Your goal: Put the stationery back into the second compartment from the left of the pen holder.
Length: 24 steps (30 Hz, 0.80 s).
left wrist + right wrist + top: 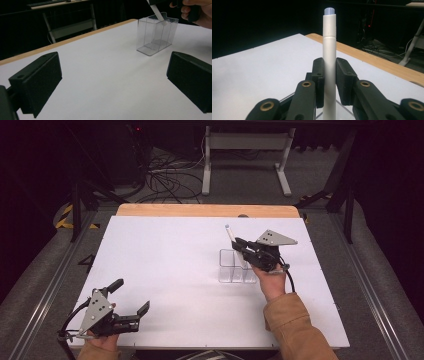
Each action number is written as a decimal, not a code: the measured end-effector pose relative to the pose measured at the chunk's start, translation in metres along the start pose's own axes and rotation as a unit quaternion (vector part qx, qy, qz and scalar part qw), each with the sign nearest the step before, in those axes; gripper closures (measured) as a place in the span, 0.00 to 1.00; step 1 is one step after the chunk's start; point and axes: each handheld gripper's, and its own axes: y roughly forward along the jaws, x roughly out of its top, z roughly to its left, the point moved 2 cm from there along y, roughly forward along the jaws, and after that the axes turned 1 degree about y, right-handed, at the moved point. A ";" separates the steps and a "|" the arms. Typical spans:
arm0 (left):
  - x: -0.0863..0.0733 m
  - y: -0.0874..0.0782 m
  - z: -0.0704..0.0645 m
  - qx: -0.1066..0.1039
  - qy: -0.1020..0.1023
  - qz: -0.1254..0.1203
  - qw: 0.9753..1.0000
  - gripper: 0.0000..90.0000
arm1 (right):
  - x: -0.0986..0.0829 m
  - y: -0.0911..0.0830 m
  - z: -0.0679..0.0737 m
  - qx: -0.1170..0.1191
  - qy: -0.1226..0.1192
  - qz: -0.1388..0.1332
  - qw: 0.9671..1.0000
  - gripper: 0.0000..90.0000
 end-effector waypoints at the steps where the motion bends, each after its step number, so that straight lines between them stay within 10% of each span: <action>1: 0.000 0.000 0.000 0.000 0.000 0.000 1.000 0.01 | -0.001 0.000 0.000 0.000 0.000 0.001 1.000 0.87; 24: 0.000 0.001 -0.001 0.000 -0.002 -0.001 1.000 0.01 | -0.018 -0.005 0.006 0.004 0.002 0.021 1.000 0.87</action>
